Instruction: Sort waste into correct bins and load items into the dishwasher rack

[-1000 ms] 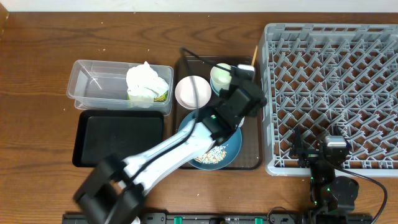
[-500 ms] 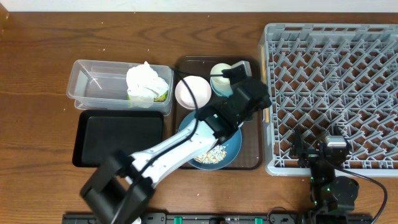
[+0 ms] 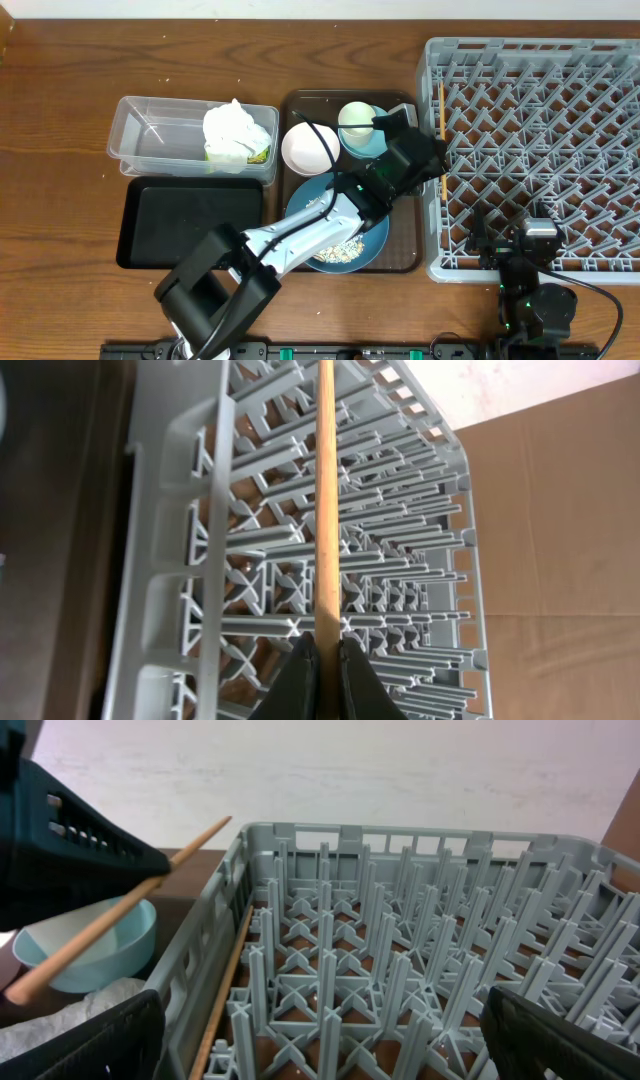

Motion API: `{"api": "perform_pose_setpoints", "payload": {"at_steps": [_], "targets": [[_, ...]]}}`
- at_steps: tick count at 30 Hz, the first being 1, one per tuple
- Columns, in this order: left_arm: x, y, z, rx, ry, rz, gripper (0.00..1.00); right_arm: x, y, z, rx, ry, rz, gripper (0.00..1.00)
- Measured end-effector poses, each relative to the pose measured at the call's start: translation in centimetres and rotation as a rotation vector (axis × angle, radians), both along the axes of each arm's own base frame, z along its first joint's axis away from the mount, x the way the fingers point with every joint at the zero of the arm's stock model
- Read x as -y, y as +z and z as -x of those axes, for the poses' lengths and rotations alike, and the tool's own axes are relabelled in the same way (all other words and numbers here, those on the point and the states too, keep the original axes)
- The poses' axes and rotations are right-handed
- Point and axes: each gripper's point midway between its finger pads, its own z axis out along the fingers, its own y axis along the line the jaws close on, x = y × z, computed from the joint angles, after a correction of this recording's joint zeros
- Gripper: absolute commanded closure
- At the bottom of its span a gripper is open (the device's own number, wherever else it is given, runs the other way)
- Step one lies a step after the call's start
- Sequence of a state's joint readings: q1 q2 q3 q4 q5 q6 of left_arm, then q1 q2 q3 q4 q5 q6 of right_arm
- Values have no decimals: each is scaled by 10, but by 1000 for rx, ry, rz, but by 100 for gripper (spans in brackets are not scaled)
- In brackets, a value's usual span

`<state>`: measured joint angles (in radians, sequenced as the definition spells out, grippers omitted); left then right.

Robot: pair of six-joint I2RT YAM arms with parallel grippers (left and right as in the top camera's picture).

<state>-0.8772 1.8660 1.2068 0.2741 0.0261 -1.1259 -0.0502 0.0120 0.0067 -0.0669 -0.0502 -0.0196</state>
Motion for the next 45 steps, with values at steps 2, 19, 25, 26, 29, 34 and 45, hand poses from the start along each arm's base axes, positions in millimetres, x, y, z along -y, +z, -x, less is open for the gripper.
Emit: {"api": "perform_pose_setpoints", "payload": {"at_steps": [2,19,25,26,29,34,45], "targets": [[1,-4,1,-2,2,-9,94,0,0,0,0,0,0,1],[1,-8,1,11,32,-28,92,0,0,0,0,0,0,1],[4,-7,0,20,31,-18,92,0,0,0,0,0,0,1],[4,-8,-1,21,31,-17,92,0,0,0,0,0,0,1],[6,-16,-2,17,31,-21,92,0,0,0,0,0,0,1],[7,-21,-4,16,32,-20,78,0,0,0,0,0,0,1],[11,-12,-6,51,20,0,59,0,0,0,0,0,0,1]]}}
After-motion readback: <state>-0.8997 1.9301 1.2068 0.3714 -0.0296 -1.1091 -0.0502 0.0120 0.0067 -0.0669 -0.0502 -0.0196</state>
